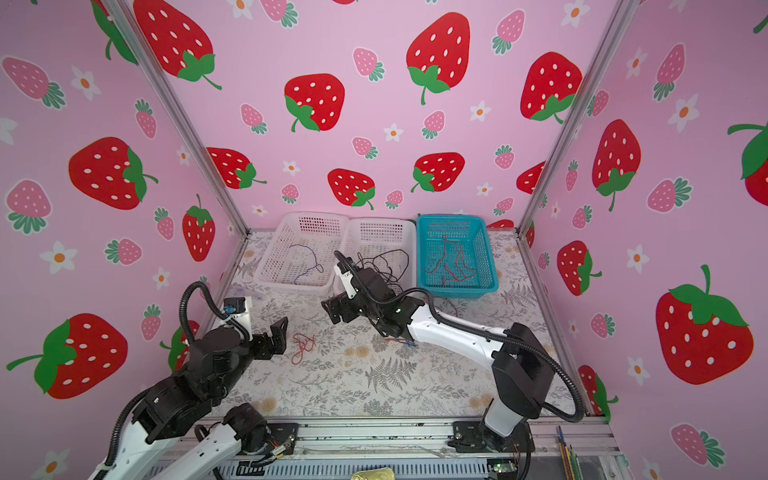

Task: Untangle the cables
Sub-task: 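Bring the right gripper back toward the small red wire on the table, then grasp the small red wire with the right gripper and carry it over the teal basket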

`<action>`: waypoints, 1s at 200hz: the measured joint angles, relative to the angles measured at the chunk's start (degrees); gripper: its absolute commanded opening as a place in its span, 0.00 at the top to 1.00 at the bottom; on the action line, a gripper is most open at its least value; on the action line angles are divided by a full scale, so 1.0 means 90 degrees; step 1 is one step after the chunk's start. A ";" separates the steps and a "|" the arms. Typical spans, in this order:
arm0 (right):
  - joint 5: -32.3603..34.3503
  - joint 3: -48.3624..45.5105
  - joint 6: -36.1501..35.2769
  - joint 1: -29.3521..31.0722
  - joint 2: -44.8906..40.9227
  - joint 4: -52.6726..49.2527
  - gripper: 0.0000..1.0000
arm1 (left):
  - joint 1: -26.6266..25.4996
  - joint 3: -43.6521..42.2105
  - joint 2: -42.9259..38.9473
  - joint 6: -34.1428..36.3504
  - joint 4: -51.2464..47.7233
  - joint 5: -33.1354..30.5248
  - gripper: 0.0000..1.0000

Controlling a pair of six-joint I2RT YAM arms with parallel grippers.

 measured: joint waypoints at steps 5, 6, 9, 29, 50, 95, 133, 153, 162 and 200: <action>0.0002 -0.0041 0.0070 0.0095 0.0051 0.0046 0.09 | 0.0000 -0.0002 -0.0044 -0.0002 0.0000 -0.0049 0.01; 0.0002 -0.0046 0.0083 0.0107 0.0058 0.0051 0.09 | 0.0000 -0.0002 -0.0051 -0.0005 0.0000 -0.0053 0.01; 0.0002 -0.0068 0.0126 0.0155 0.0085 0.0095 0.09 | 0.0000 -0.0005 -0.0083 -0.0007 -0.0002 -0.0085 0.01; -0.0053 -0.0277 0.0466 0.0432 0.0253 0.0495 0.11 | 0.0005 -0.0012 -0.0289 -0.0019 0.0000 -0.0265 0.01; -0.0165 -0.0352 0.0814 0.0629 0.0590 0.0833 0.14 | 0.0005 -0.0029 -0.0500 -0.0041 0.0019 -0.0435 0.01; -0.0335 -0.0350 0.1350 0.0780 0.1569 0.1341 0.23 | 0.0005 -0.0100 -0.0665 -0.0085 0.0063 -0.0590 0.01; -0.0284 -0.0296 0.1532 0.0860 0.2108 0.1477 0.32 | 0.0005 -0.0100 -0.0665 -0.0104 0.0066 -0.0627 0.01; -0.0321 -0.0092 0.1603 0.0869 0.2378 0.1608 0.37 | 0.0007 -0.0100 -0.0665 -0.0104 0.0066 -0.0636 0.01; -0.0321 0.0012 0.1600 0.0869 0.2506 0.1702 0.39 | 0.0005 -0.0100 -0.0665 -0.0104 0.0066 -0.0636 0.01; -0.0282 0.0423 0.1600 0.0869 0.2946 0.1841 0.41 | 0.0007 -0.0100 -0.0665 -0.0104 0.0066 -0.0639 0.01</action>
